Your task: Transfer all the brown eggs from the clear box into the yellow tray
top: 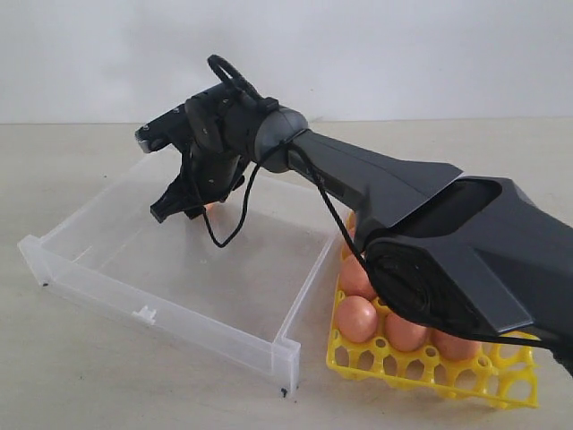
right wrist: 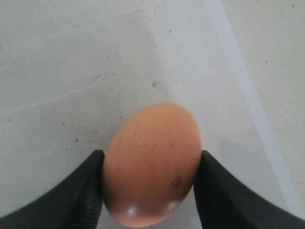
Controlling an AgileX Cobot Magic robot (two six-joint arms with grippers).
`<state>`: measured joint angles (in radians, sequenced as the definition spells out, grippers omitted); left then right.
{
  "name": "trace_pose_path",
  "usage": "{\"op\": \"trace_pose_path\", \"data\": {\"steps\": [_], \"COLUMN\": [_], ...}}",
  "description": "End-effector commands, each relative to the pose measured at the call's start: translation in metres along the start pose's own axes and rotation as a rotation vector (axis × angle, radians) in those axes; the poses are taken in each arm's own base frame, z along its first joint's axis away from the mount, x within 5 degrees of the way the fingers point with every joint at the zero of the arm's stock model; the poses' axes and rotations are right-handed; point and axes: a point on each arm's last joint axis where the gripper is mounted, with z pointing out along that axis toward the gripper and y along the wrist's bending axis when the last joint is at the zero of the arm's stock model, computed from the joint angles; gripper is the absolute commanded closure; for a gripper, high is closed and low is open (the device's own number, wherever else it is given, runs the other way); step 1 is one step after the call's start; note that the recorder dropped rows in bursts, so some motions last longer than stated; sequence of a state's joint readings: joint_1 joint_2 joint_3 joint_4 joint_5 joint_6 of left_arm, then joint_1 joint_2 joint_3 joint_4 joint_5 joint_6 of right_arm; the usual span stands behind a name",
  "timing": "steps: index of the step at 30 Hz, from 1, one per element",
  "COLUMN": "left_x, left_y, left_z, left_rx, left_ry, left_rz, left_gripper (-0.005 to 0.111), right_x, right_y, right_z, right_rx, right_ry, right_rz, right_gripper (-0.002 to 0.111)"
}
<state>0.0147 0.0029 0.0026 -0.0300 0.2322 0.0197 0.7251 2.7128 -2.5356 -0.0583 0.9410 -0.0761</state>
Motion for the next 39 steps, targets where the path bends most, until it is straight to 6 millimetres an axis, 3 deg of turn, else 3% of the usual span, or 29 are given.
{"op": "trace_pose_path", "data": {"steps": [1, 6, 9, 14, 18, 22, 28, 31, 35, 39], "left_x": [-0.001, -0.001, -0.001, -0.001, -0.001, -0.001, -0.001, -0.001, -0.001, -0.001], "left_y": [0.0, 0.0, 0.0, 0.0, 0.0, 0.0, 0.0, 0.0, 0.0, 0.0], "left_z": [0.0, 0.0, 0.0, 0.0, 0.0, 0.0, 0.0, 0.0, 0.0, 0.0], "left_rx": [0.005, 0.005, 0.005, 0.005, 0.005, 0.005, 0.005, 0.005, 0.005, 0.005], "left_ry": [-0.005, -0.005, -0.005, -0.005, -0.005, -0.005, -0.005, -0.005, -0.005, -0.005], "left_rz": [-0.004, -0.004, -0.004, -0.004, -0.004, -0.004, -0.004, -0.004, -0.004, -0.004], "left_gripper": [0.111, 0.111, 0.111, 0.111, 0.111, 0.111, 0.111, 0.111, 0.111, 0.111], "right_x": [0.004, 0.001, -0.002, -0.015, -0.036, -0.052, -0.072, -0.074, -0.09, -0.114], "right_y": [-0.003, 0.002, 0.014, 0.023, 0.026, 0.051, 0.085, 0.092, 0.105, 0.121], "right_z": [0.0, -0.025, -0.04, -0.065, -0.09, -0.099, -0.115, -0.129, -0.151, -0.201], "right_rx": [-0.012, -0.08, -0.224, -0.354, -0.298, -0.133, 0.141, 0.267, 0.154, -0.084], "right_ry": [0.041, 0.102, 0.129, 0.065, -0.095, -0.24, -0.499, -0.546, -0.72, -1.073], "right_rz": [0.014, 0.055, 0.104, 0.115, 0.093, 0.021, 0.129, 0.112, 0.076, 0.028], "right_gripper": [0.108, 0.108, 0.108, 0.108, 0.109, 0.109, 0.109, 0.109, 0.109, 0.109]}}
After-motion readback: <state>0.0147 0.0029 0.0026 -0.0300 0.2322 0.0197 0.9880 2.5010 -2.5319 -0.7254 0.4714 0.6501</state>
